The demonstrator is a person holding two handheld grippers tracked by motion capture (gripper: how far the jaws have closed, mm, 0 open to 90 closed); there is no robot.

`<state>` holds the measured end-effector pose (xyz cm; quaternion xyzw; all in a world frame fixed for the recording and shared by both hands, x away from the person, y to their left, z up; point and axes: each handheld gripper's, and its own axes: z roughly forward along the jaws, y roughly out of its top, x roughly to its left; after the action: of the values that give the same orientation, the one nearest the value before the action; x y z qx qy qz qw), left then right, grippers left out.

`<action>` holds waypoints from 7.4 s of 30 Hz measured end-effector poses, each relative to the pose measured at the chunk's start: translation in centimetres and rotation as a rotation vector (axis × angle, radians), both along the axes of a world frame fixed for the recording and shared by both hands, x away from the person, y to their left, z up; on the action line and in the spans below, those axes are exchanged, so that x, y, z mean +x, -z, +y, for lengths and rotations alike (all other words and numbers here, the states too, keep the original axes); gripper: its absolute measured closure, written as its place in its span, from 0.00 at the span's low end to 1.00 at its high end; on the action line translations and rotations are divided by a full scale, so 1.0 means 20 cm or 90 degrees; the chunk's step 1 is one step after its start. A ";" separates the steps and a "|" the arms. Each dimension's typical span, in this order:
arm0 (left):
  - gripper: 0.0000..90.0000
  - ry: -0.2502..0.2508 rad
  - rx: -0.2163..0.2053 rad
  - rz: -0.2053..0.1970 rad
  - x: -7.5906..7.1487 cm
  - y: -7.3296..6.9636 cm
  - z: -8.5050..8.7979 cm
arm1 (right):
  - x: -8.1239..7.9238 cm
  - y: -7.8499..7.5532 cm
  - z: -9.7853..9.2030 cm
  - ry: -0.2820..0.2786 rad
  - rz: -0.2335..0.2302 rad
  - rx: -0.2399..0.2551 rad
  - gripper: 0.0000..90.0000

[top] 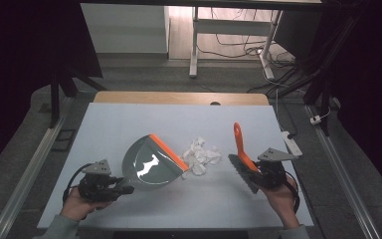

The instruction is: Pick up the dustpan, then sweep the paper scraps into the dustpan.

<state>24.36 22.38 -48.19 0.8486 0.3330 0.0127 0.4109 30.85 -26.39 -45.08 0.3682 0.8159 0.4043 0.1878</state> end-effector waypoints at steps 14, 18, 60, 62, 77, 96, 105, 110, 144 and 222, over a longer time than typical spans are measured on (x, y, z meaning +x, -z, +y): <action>0.68 0.063 0.044 0.028 -0.01 0.03 -0.06 | 0.00 0.00 0.01 -0.002 0.001 -0.002 0.78; 0.68 0.068 0.055 0.043 0.00 0.04 -0.07 | 0.00 0.00 0.01 -0.001 0.001 -0.001 0.78; 0.68 0.060 0.084 0.090 0.03 0.09 0.03 | 0.27 -0.04 0.20 0.014 0.004 0.001 0.78; 0.68 0.060 0.085 0.091 0.04 0.09 0.03 | 0.29 -0.04 0.22 0.016 0.006 0.002 0.78; 0.68 0.070 0.089 0.088 0.04 0.10 0.01 | 0.46 0.02 0.28 0.049 0.027 -0.007 0.78; 0.68 0.065 0.107 0.100 0.06 0.13 -0.02 | 0.59 0.09 0.31 0.080 0.029 -0.016 0.78; 0.68 0.068 0.112 0.105 0.07 0.14 -0.03 | 0.65 0.12 0.36 0.079 0.036 -0.043 0.78; 0.68 0.071 0.111 0.105 0.08 0.14 -0.04 | 0.68 0.14 0.38 0.081 0.044 -0.049 0.78; 0.68 0.080 0.106 0.121 0.12 0.17 -0.07 | 0.75 0.18 0.59 0.045 0.071 -0.118 0.78; 0.68 0.084 0.109 0.123 0.12 0.18 -0.10 | 0.31 0.20 1.10 -0.191 0.088 -0.078 0.78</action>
<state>26.71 20.36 -51.77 0.8978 0.3122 -0.0682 0.3030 37.00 -4.40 -49.10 0.2566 0.8960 0.3508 0.0909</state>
